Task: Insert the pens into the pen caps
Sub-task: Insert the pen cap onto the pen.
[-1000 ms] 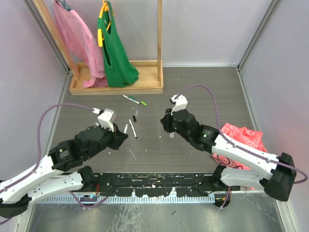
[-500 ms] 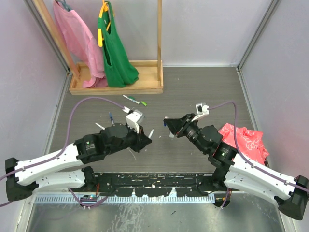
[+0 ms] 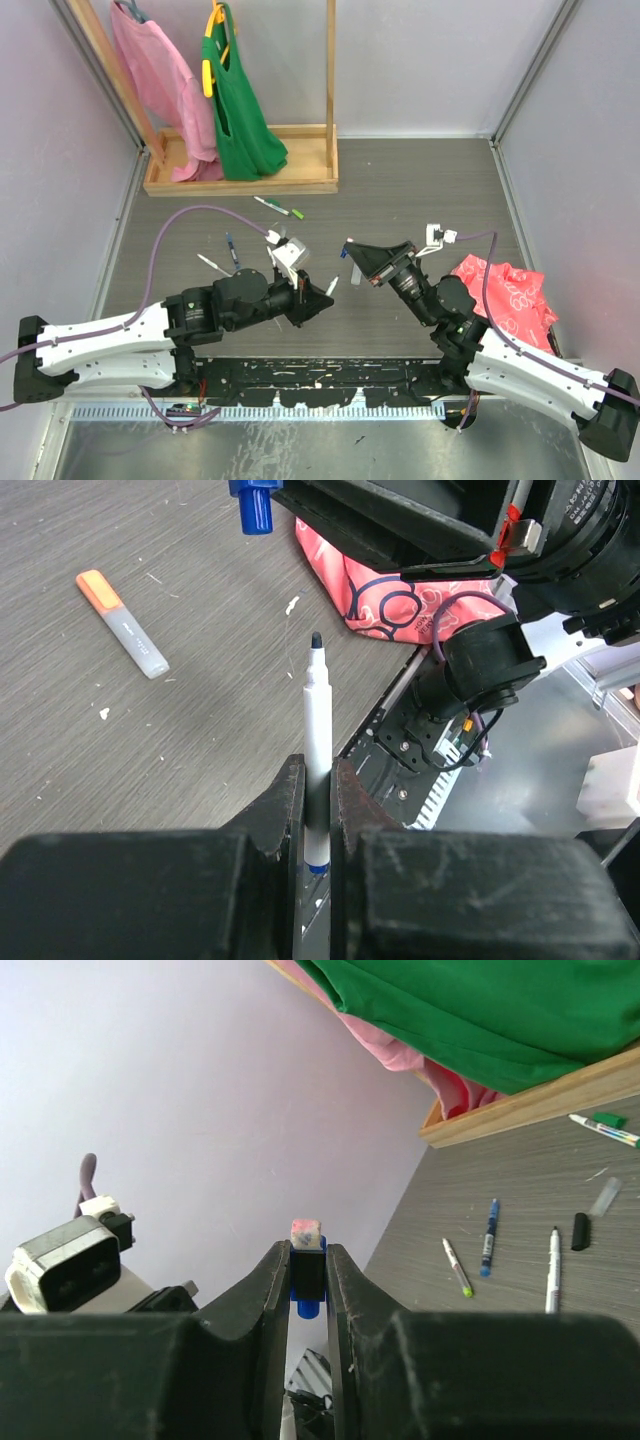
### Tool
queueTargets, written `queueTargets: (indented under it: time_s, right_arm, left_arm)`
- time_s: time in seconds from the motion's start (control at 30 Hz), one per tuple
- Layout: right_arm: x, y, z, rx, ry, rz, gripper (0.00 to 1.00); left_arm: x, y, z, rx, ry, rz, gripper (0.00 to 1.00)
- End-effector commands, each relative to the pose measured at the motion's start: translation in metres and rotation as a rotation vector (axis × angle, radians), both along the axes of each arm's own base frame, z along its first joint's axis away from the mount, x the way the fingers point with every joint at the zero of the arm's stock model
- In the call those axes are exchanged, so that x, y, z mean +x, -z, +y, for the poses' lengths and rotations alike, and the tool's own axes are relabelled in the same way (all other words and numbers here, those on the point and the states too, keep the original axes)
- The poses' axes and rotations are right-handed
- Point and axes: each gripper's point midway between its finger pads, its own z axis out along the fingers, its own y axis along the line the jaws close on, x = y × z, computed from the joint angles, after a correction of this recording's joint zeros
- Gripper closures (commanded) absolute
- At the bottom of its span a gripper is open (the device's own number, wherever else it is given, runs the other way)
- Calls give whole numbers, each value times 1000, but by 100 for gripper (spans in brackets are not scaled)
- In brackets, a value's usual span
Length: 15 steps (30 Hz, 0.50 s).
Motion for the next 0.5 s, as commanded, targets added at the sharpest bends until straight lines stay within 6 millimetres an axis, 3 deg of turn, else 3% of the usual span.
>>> queueTargets:
  time_s: [0.0, 0.47]
  right_arm:
    - [-10, -38, -6, 154, -35, -68, 100]
    - [-20, -41, 7, 126, -113, -104, 100]
  left_arm:
    - [6, -24, -6, -83, -16, -56, 100]
    - [10, -31, 1, -109, -51, -68, 100]
